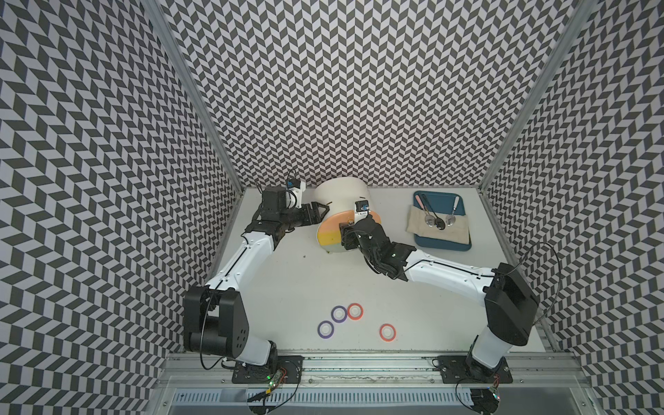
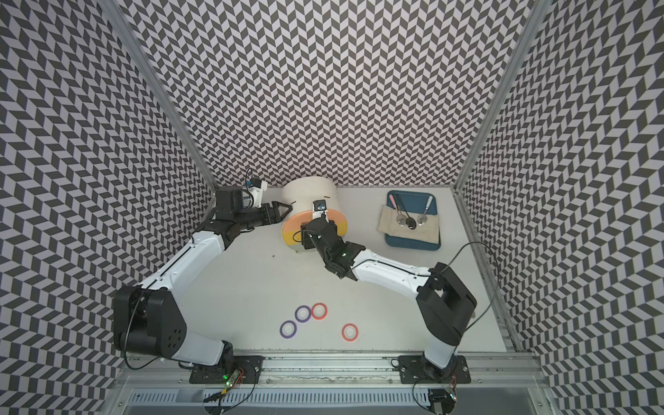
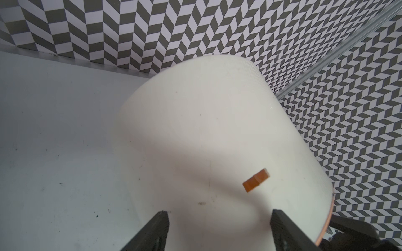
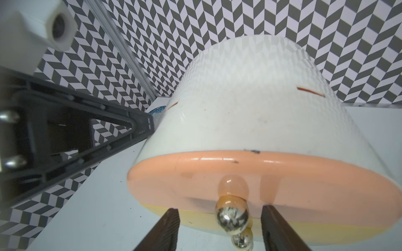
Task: Place the transparent tape into the drawer according to color
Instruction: Close the drawer in the storage box.
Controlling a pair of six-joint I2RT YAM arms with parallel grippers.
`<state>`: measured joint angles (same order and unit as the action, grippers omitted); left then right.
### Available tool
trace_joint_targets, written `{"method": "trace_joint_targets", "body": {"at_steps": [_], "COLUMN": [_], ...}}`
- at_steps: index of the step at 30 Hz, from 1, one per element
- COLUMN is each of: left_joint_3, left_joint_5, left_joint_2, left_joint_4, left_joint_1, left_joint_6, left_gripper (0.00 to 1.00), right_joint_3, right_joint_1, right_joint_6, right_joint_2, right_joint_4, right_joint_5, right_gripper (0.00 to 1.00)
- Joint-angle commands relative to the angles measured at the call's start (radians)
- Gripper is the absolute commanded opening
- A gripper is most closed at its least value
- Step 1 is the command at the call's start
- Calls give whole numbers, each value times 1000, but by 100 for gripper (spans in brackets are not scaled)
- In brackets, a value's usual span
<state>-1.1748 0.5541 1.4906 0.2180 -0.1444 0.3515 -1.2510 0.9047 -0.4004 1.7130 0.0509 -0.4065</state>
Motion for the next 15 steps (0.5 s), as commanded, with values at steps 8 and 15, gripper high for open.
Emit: {"method": "trace_joint_targets", "body": {"at_steps": [8, 15], "left_joint_3": [18, 24], "left_joint_5": [16, 23], "left_joint_2": [-3, -7], "left_joint_4": [20, 19], "left_joint_1": [-3, 7], "left_joint_6": [-27, -29], "left_gripper": [78, 78], "right_joint_3": [192, 216], "right_joint_1": [-3, -14], "right_joint_6": [-109, -173], "right_joint_2": [-75, -44], "right_joint_4": [117, 190], "right_joint_5": [15, 35], "right_gripper": [74, 69]}}
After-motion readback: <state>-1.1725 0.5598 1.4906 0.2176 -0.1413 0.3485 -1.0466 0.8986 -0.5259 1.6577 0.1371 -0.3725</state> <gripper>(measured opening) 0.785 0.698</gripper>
